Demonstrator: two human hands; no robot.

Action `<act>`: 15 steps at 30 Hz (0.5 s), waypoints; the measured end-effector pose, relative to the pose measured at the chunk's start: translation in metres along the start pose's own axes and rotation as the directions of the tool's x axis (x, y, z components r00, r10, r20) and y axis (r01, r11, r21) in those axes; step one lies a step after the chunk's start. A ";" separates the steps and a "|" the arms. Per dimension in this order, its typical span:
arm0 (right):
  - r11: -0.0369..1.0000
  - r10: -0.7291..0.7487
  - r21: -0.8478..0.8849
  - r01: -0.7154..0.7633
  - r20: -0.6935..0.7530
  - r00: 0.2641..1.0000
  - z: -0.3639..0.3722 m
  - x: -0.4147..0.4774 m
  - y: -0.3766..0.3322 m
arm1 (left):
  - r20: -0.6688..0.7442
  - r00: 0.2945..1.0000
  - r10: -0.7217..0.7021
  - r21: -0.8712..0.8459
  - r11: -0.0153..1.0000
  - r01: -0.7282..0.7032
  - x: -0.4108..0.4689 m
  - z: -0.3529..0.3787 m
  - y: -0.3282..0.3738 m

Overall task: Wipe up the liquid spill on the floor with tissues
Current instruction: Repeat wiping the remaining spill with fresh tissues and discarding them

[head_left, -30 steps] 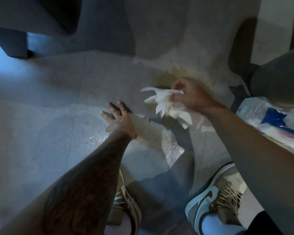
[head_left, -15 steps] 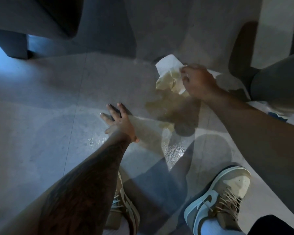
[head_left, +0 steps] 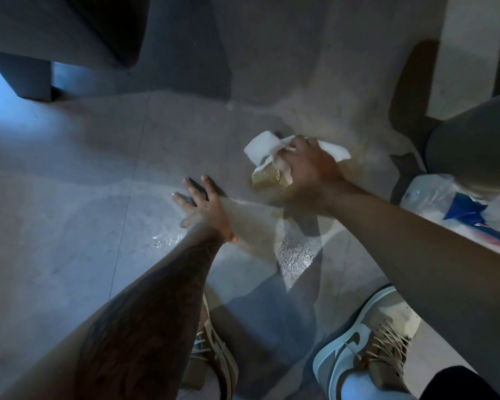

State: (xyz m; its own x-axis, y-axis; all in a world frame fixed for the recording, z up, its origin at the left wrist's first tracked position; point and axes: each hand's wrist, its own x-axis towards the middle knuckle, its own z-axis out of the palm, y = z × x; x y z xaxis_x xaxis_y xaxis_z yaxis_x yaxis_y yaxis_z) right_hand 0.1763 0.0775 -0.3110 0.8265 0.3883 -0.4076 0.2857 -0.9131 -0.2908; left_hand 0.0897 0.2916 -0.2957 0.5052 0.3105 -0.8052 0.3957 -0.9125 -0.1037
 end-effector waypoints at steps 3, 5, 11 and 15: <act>0.998 -0.066 0.003 0.066 -0.014 0.998 0.015 -0.020 -0.005 | -0.002 1.000 0.003 -0.001 1.000 -0.003 0.001 0.001 -0.001; 0.994 -0.103 -0.030 0.103 -0.011 0.995 0.022 -0.027 -0.005 | -0.003 1.000 0.001 -0.002 1.000 -0.001 0.002 0.002 -0.001; 0.976 0.037 0.216 -0.018 -0.084 0.996 -0.004 -0.018 -0.001 | -0.008 1.000 -0.002 -0.008 1.000 0.002 0.005 0.004 -0.003; 0.986 0.115 0.140 -0.087 -0.208 0.971 -0.049 0.012 0.004 | 0.000 1.000 0.001 0.002 1.000 -0.001 0.004 0.004 -0.002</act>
State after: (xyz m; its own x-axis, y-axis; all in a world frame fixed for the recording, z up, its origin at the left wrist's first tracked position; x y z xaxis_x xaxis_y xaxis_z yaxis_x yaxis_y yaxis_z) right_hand 0.2108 0.0725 -0.2746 0.9364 0.2466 -0.2495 0.1421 -0.9169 -0.3730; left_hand 0.0883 0.2938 -0.3011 0.5051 0.3098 -0.8055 0.3939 -0.9132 -0.1041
